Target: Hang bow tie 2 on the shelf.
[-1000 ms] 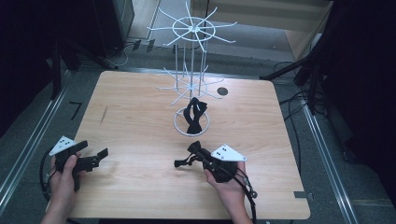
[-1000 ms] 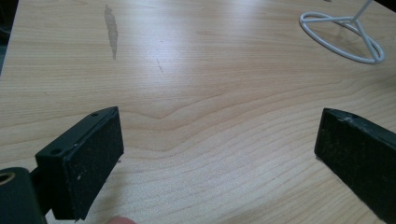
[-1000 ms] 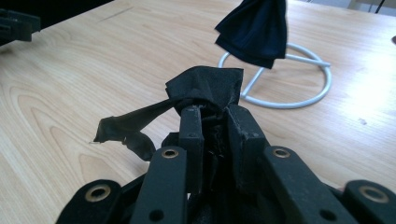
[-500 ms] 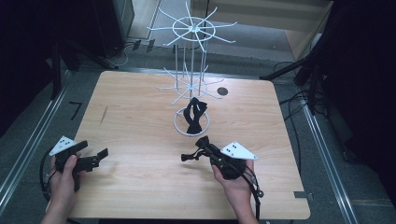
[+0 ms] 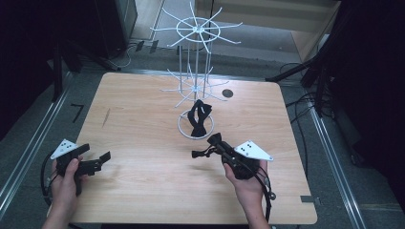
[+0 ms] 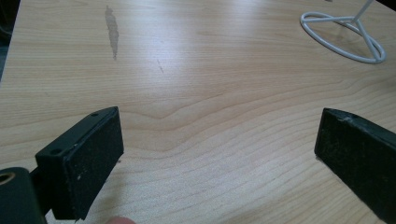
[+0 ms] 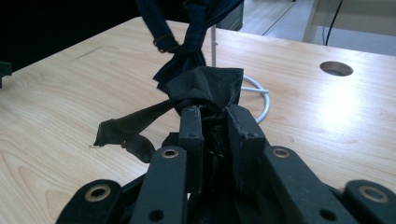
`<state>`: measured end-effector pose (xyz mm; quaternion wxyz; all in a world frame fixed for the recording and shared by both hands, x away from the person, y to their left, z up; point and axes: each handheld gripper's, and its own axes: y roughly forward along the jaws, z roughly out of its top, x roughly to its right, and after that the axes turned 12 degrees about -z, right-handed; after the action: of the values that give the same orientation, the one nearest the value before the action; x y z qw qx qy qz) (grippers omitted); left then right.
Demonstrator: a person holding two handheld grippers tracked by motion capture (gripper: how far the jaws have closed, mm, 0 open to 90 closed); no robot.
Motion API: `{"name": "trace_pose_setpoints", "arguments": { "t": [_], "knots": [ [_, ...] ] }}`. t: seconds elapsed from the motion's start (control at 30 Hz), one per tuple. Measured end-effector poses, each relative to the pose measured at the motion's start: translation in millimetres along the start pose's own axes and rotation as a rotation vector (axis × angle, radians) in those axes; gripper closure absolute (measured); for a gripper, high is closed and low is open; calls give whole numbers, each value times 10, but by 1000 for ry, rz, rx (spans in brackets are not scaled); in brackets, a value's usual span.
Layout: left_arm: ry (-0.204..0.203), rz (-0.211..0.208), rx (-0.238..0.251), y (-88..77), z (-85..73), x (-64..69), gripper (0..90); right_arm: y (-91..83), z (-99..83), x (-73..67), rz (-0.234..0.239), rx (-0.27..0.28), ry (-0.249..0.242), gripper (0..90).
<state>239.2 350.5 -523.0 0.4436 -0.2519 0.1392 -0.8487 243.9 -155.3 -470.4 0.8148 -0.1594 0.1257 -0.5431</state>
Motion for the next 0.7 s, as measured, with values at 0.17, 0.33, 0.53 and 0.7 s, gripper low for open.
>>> {"name": "trace_pose_setpoints", "arguments": {
  "t": [0.17, 0.33, 0.53, 0.7],
  "knots": [
    [0, 0, 0, 0, 0, 0, 16, -13, 29, 42, -10, 8, 13, 779],
    [0, 0, 0, 0, 0, 0, 16, -38, 83, 90, -28, 29, 22, 779],
    [-1, 0, 1, 0, 0, 0, 16, -62, 151, 161, -44, 52, 34, 779],
    [-2, 0, 1, 1, 0, 0, 16, -79, 226, 207, -59, 65, 29, 778]
  ]
}}
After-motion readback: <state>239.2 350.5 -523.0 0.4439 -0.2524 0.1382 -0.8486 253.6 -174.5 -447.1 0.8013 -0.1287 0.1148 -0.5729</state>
